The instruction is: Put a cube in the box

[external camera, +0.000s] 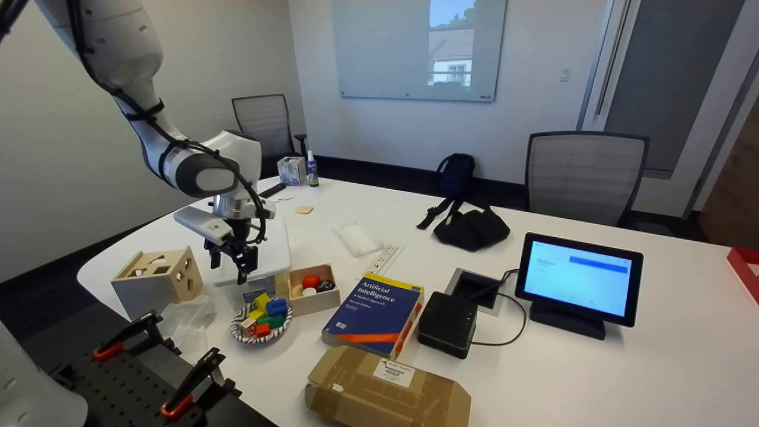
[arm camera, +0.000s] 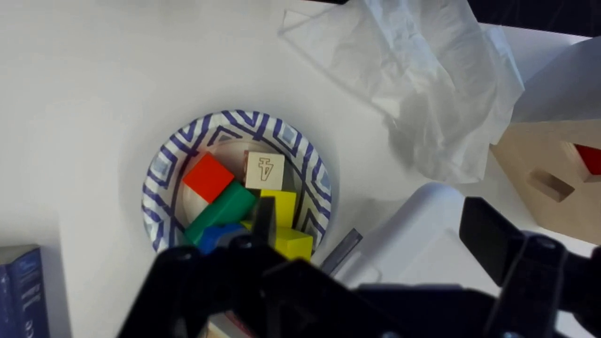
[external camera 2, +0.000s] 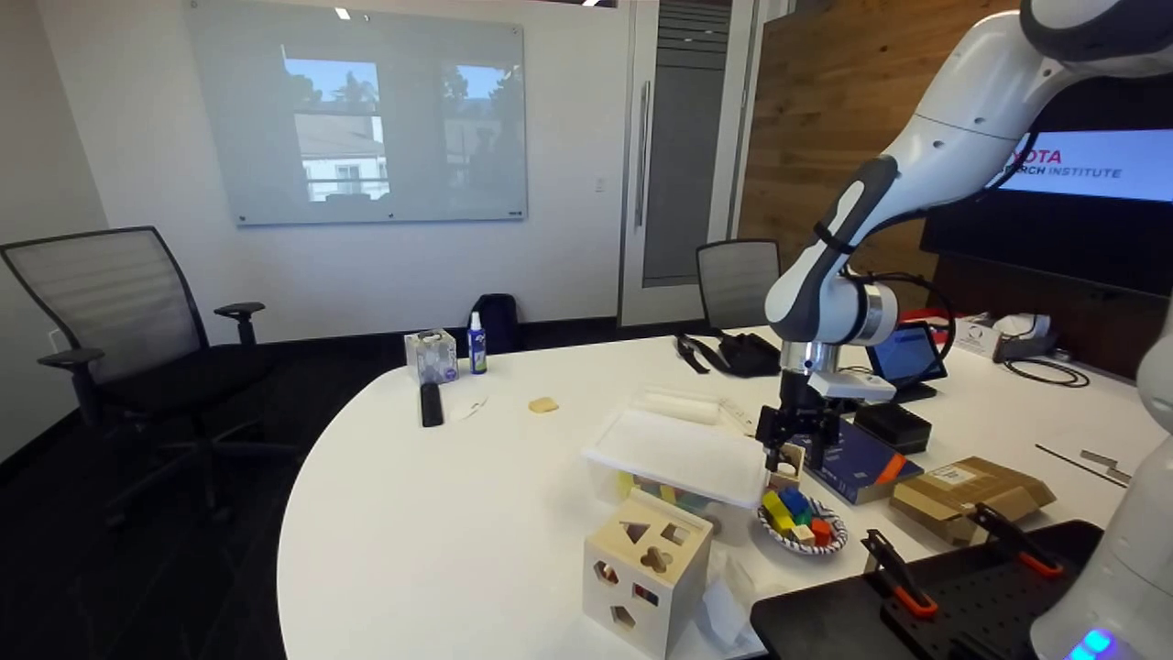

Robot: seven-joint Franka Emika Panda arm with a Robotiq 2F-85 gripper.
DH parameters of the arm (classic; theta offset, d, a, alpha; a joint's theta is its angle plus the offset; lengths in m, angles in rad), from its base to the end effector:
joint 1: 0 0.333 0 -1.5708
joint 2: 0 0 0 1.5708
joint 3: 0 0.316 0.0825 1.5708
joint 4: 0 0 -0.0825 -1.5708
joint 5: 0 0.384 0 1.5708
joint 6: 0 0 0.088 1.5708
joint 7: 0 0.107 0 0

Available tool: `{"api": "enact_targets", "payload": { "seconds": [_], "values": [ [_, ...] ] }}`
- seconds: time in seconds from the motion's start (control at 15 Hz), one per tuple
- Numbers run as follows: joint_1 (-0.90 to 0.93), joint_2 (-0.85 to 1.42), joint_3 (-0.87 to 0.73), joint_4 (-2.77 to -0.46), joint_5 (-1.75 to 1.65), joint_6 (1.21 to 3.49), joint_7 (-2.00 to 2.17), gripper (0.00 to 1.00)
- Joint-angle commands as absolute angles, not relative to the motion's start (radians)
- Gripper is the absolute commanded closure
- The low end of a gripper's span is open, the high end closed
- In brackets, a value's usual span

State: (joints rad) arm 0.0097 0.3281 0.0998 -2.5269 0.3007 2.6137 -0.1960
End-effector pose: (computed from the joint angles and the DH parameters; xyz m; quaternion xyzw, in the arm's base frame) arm 0.4246 0.0442 0.1359 -0.9898 -0.0126 0.1169 0.0806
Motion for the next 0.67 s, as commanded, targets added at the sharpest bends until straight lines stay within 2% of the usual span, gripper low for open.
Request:
{"api": "enact_targets", "payload": {
  "seconds": [0.0,0.6],
  "values": [
    [-0.033,0.394,0.129,-2.494,0.313,2.597,-0.214,0.00],
    [-0.073,0.517,0.129,-2.461,0.284,2.641,-0.193,0.00]
  ]
}}
